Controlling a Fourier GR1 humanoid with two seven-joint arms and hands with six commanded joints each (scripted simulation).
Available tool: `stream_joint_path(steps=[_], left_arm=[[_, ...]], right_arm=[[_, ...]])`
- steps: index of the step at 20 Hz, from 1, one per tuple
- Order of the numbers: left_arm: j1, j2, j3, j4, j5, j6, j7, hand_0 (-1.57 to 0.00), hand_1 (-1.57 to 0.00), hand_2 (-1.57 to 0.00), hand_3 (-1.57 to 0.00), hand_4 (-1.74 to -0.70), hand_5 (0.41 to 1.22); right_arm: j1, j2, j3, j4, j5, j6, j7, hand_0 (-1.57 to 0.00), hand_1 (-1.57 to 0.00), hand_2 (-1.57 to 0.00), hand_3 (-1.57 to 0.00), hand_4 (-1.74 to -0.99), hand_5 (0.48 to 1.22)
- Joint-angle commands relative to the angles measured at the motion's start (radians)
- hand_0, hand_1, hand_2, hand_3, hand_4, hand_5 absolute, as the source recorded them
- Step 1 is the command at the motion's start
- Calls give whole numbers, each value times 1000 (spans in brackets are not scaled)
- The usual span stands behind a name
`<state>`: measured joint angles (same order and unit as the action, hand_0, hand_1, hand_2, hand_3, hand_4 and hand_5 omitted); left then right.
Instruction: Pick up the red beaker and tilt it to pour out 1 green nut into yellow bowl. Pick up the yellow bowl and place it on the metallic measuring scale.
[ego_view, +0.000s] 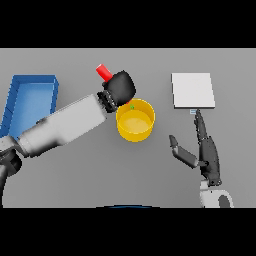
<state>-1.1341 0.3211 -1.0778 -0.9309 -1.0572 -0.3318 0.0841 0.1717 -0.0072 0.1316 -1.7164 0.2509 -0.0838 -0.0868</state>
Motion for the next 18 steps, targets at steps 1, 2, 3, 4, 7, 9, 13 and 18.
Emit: stream_joint_path(steps=[1, 2, 3, 4, 7, 9, 13, 18], left_arm=[[-19, -9, -11, 10, -6, -7, -8, -1571, -1571, -1571, -1558, -1739, 1221], [-27, -4, -26, 17, -16, 8, -19, -1571, -1571, -1571, -1561, -1739, 1221], [-39, 2, -44, 20, -27, 0, -24, -1571, -1571, -1571, -1563, -1738, 1221], [-58, -4, -62, 42, -36, -8, -37, -1571, -1571, -1571, -1564, -1737, 1221], [-101, -26, -115, 72, -61, -30, -62, -1571, -1571, -1571, -1568, -1735, 1221], [-119, -39, -151, 85, -78, -44, -70, -1571, -1571, -1571, -1569, -1734, 1221], [-172, -40, -212, 114, -107, -4, -127, -1571, -1571, -1571, -1570, -1734, 1221], [-269, 3, -190, 116, -75, -1, -156, -1571, -1571, -1571, -1571, -1729, 1221]], right_arm=[[7, -7, -5, -11, 0, -2, -10, 1, 1, 1, 1, -1276, 600], [1, -11, -6, -9, 5, -5, 0, 1, 1, 1, 1, -1276, 593], [-5, -7, -3, -3, 12, -9, 2, 1, 1, 1, 1, -1270, 588], [-12, -4, -1, -7, 14, -11, 12, 1, 1, 1, 1, -1260, 586], [-5, -5, 3, -7, 37, -26, 7, 1, 1, 1, 1, -1225, 583], [19, -9, 8, -23, 34, -18, -12, 1, 1, 1, 1, -1214, 589], [-6, -5, 7, -13, 46, -30, -4, 1, 1, 1, 1, -1209, 593], [0, -12, 8, -8, 50, -28, -20, 1, 1, 1, 1, -1209, 592]])
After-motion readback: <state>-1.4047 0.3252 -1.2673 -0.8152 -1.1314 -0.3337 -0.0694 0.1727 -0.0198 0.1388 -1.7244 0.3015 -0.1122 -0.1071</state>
